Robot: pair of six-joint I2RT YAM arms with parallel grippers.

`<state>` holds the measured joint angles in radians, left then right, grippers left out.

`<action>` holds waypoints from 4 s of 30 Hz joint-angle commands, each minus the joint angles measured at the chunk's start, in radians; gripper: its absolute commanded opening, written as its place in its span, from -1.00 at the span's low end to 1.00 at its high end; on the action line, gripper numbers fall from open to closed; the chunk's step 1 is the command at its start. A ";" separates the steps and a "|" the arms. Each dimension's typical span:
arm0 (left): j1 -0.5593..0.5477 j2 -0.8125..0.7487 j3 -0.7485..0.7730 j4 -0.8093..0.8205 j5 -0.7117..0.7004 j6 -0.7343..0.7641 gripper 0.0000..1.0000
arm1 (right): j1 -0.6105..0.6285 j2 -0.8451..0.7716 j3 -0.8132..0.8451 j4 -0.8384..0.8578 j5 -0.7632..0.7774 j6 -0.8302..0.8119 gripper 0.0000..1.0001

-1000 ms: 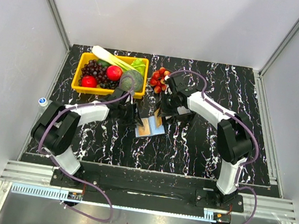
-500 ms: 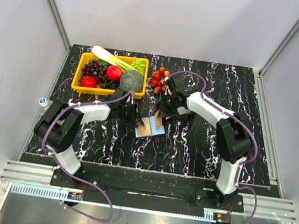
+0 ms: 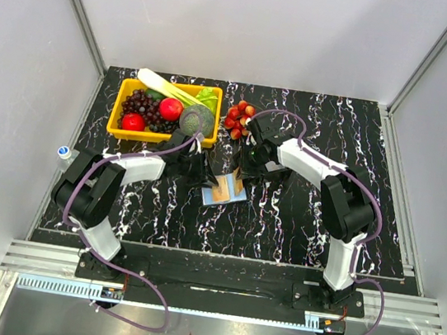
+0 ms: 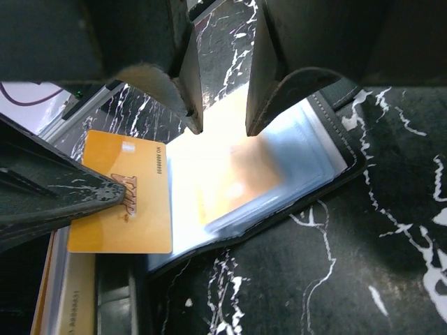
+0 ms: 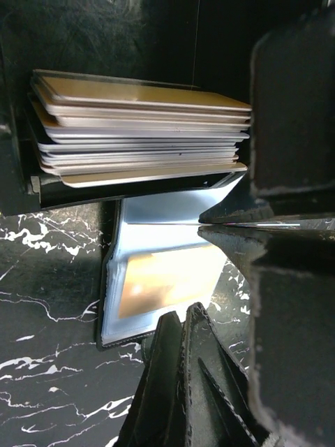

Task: Put the credit cards into the card holder
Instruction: Insert the credit card into the card holder.

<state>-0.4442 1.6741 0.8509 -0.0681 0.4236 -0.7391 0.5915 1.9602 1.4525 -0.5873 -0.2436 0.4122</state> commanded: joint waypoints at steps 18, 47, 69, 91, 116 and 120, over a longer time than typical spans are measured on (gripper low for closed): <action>-0.002 -0.047 0.030 -0.122 -0.155 0.020 -0.21 | 0.011 -0.077 0.014 0.007 0.064 -0.023 -0.85; -0.050 0.045 0.097 -0.147 -0.183 0.009 -0.12 | 0.010 -0.072 -0.003 0.007 0.066 -0.024 -0.84; -0.064 0.036 0.096 -0.124 -0.229 -0.003 -0.03 | 0.011 -0.096 -0.024 0.006 0.101 -0.035 -0.83; -0.076 0.039 0.103 -0.156 -0.210 0.012 -0.01 | 0.017 -0.064 -0.018 -0.002 0.129 -0.038 -0.92; -0.076 0.041 0.099 -0.105 -0.158 -0.003 -0.06 | 0.040 -0.052 -0.035 0.015 0.070 -0.035 -0.68; -0.076 0.041 0.099 -0.102 -0.155 -0.006 -0.07 | 0.044 -0.052 -0.037 0.014 0.069 -0.033 -0.69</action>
<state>-0.5144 1.7107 0.9417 -0.2153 0.2417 -0.7341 0.6174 1.9125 1.4166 -0.5903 -0.1520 0.3855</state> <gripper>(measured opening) 0.469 0.155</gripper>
